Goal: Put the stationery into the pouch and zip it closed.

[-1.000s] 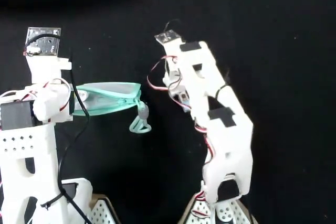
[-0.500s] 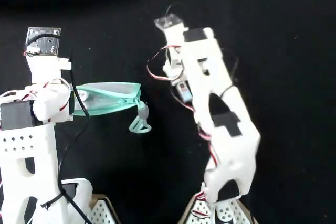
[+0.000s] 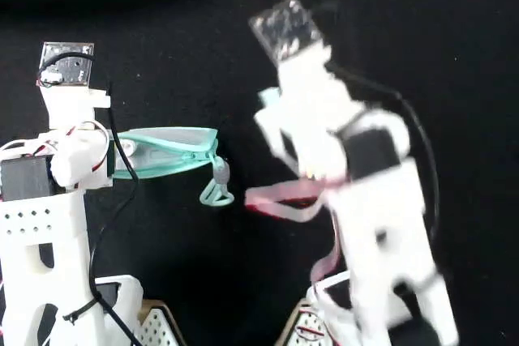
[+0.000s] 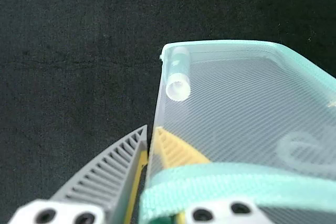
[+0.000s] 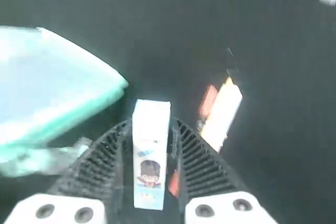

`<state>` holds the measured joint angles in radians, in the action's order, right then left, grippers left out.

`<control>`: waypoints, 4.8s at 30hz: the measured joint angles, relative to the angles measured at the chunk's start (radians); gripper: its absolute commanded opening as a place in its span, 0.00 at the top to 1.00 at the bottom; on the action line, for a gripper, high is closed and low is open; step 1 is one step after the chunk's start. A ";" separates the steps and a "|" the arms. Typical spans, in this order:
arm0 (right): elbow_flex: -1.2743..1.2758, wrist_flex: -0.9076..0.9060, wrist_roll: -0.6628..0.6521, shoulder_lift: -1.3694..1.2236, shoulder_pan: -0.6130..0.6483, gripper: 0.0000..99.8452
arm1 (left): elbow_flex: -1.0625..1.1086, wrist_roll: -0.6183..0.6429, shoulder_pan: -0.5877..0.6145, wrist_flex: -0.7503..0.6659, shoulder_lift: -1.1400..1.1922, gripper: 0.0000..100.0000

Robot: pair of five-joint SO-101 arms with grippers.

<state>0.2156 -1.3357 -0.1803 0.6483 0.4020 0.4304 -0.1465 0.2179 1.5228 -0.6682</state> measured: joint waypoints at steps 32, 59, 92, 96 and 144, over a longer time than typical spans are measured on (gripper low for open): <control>1.019 1.330 -0.227 0.621 0.566 0.99 | 0.002 0.000 0.000 0.000 0.000 0.97; 0.598 0.763 -0.219 0.288 0.509 0.87 | 0.003 0.002 0.000 0.000 0.000 0.97; 0.457 0.551 0.028 0.032 -0.327 0.84 | 0.003 0.000 0.000 0.000 0.000 0.97; 0.427 0.551 0.028 -0.230 -0.338 0.84 | 0.003 0.000 0.000 0.000 0.000 0.97; -0.867 -0.170 -0.106 -1.527 -0.233 0.99 | 0.003 0.000 0.000 0.000 0.000 0.97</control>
<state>-0.6513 -1.5060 -0.2862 -0.8784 0.1688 0.4335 -0.1465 0.2179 1.5228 -0.6682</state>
